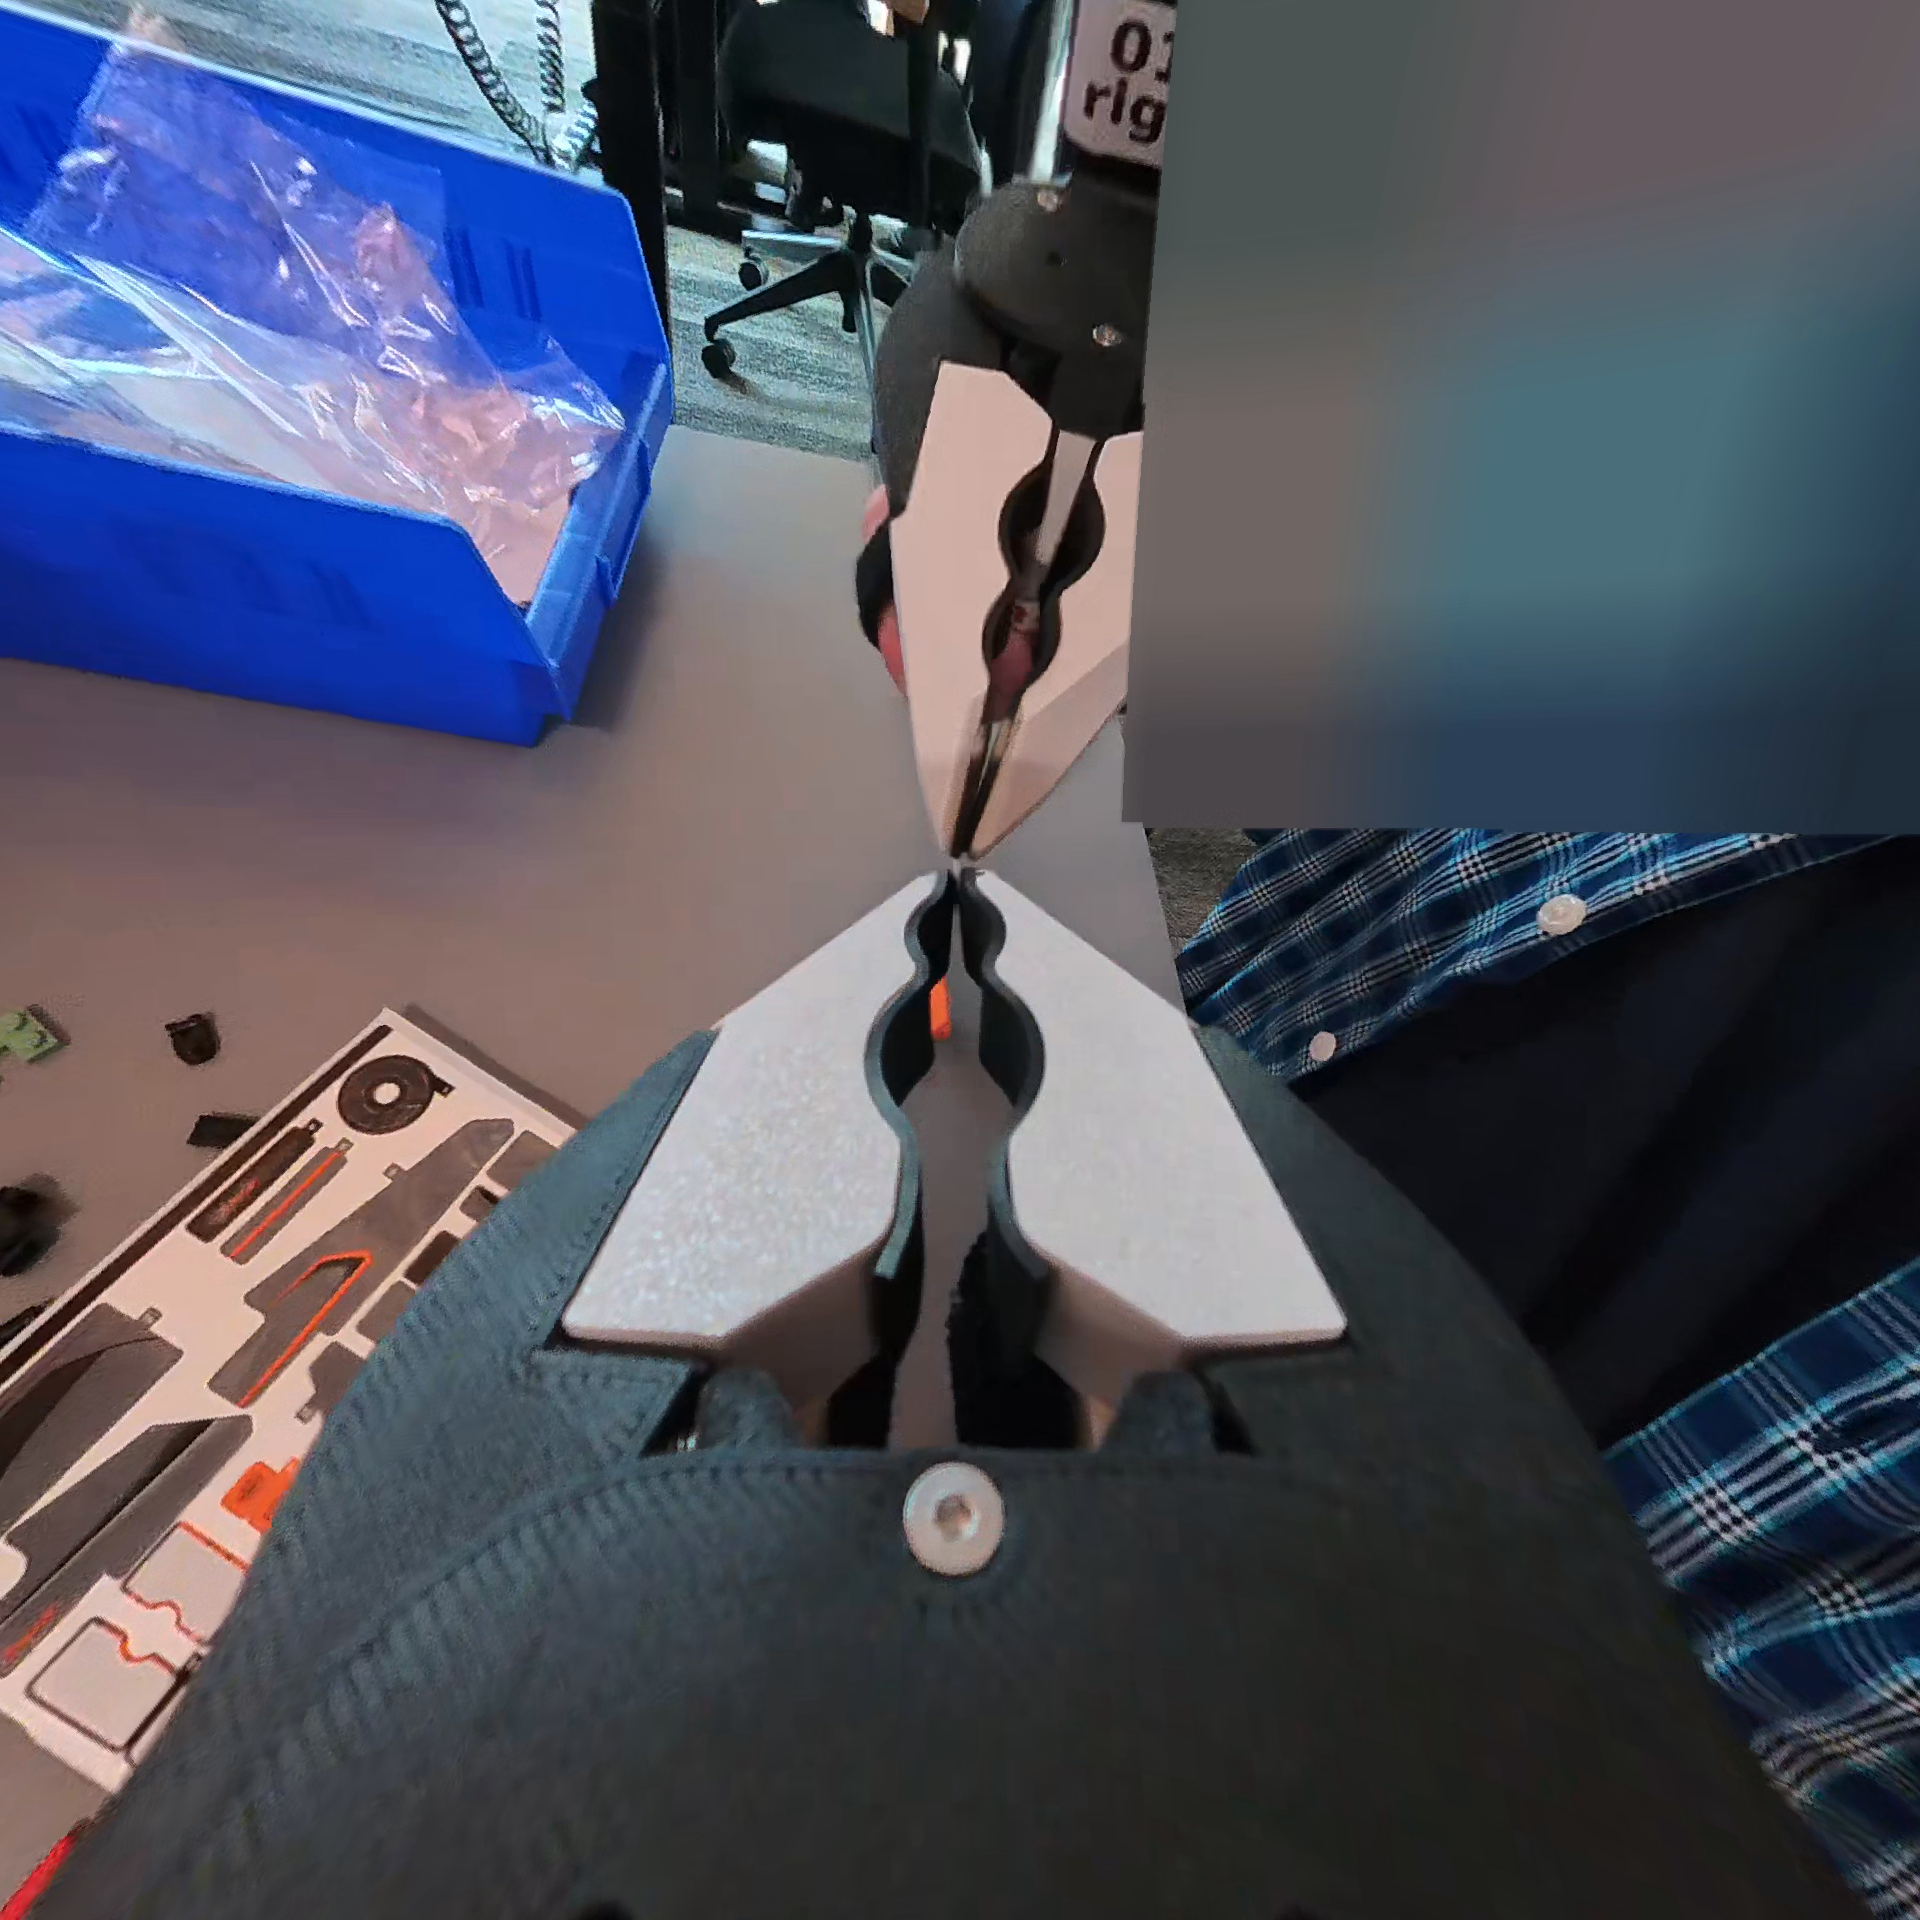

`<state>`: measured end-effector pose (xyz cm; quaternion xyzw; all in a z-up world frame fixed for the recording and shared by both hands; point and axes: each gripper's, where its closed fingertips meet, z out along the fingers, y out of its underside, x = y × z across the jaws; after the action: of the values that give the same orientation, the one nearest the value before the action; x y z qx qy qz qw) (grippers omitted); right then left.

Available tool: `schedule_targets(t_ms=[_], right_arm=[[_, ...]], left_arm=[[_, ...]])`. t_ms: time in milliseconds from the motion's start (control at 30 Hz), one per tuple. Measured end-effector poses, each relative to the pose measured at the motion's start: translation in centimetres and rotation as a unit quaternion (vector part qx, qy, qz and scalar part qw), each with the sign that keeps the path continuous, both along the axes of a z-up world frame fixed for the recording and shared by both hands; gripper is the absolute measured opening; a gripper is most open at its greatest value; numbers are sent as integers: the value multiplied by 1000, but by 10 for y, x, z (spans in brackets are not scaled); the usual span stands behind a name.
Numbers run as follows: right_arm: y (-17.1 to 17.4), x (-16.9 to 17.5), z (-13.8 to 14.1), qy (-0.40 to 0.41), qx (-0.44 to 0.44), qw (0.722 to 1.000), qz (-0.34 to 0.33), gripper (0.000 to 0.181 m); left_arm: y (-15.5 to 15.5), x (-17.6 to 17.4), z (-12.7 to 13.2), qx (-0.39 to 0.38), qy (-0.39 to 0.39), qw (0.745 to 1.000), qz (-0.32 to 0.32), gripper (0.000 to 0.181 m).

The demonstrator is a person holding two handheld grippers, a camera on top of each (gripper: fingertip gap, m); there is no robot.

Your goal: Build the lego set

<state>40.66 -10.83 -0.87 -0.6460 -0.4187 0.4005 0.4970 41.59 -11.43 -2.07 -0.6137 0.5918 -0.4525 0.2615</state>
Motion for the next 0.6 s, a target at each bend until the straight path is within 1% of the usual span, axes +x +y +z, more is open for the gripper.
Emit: schedule_targets(t_ms=[100, 200, 267, 333, 433, 500, 600], right_arm=[[2, 6, 5, 23, -2, 1000, -12, 0], [2, 15, 13, 55, -9, 998, -24, 0], [1, 23, 16, 79, -19, 996, -33, 0], [0, 33, 15, 91, -28, 994, -45, 0], [-5, 48, 10, 109, -41, 991, -65, 0], [-7, 56, 6, 122, -48, 988, -77, 0], [-10, 63, 0, 132, -57, 986, -87, 0]], left_arm=[[4, 1, 4, -7, -8, 1000, 14, 13], [12, -1, -1, 2, 4, 999, 35, 28], [10, -2, -10, 1, 22, 999, 31, 35], [6, -1, -26, 10, 55, 998, 25, 43], [-5, 7, -55, -3, 100, 995, 5, 52], [-15, 14, -79, -6, 137, 990, -10, 53], [-20, 18, -115, 9, 188, 982, -12, 55]])
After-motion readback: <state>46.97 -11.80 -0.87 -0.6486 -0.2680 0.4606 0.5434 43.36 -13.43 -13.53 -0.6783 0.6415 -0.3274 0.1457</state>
